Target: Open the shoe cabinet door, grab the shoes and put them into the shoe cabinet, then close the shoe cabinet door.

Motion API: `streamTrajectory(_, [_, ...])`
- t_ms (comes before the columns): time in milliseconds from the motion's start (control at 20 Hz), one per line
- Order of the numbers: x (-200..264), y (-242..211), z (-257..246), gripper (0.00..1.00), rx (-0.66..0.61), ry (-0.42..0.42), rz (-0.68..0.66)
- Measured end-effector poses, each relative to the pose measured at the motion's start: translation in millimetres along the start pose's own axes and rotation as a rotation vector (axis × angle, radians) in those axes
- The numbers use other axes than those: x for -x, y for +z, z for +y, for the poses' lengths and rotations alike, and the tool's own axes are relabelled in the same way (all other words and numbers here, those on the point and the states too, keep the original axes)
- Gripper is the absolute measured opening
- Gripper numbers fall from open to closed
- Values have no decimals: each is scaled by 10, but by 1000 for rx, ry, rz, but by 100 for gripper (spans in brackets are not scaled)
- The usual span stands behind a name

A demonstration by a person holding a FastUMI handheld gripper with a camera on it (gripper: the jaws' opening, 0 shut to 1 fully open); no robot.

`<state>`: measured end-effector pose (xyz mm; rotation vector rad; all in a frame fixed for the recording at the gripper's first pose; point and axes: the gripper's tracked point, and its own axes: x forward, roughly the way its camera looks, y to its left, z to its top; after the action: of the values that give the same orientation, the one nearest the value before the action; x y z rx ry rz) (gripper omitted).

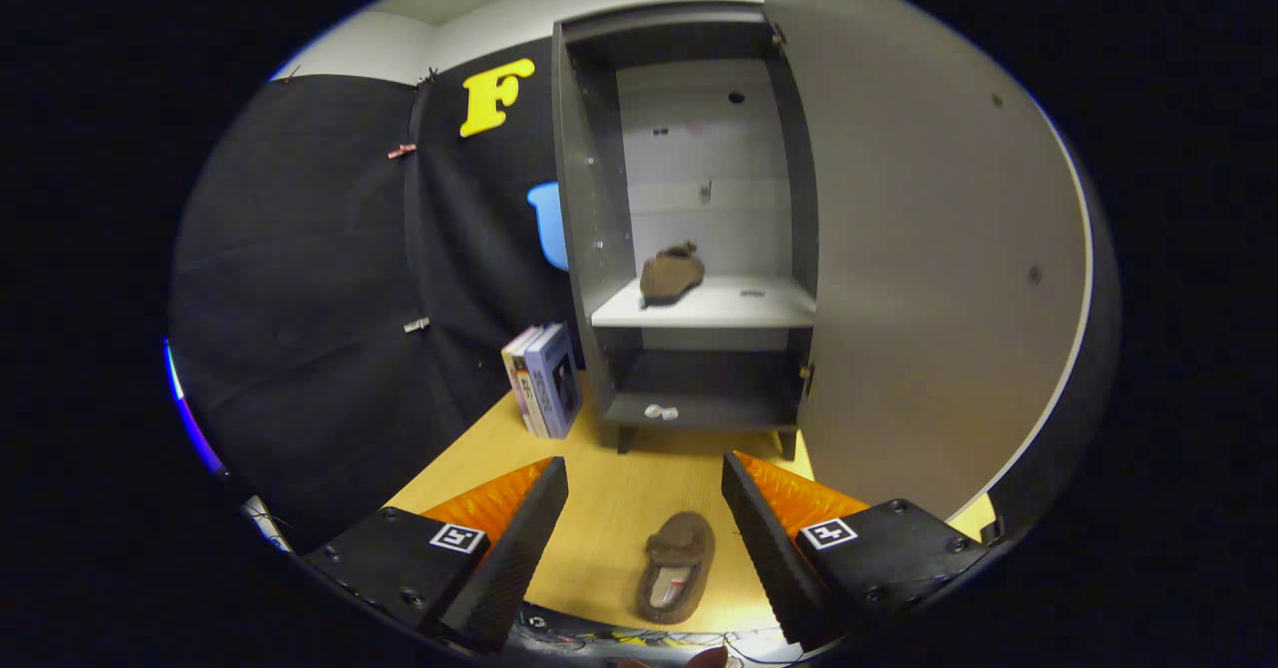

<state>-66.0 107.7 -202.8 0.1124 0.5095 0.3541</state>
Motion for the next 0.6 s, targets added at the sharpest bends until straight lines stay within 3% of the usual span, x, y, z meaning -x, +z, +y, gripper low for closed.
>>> streamTrajectory(350, [-425,-1578,116,99,-138,1,374])
streamTrajectory(600, [-762,-2264,-26,98,-161,-63,486])
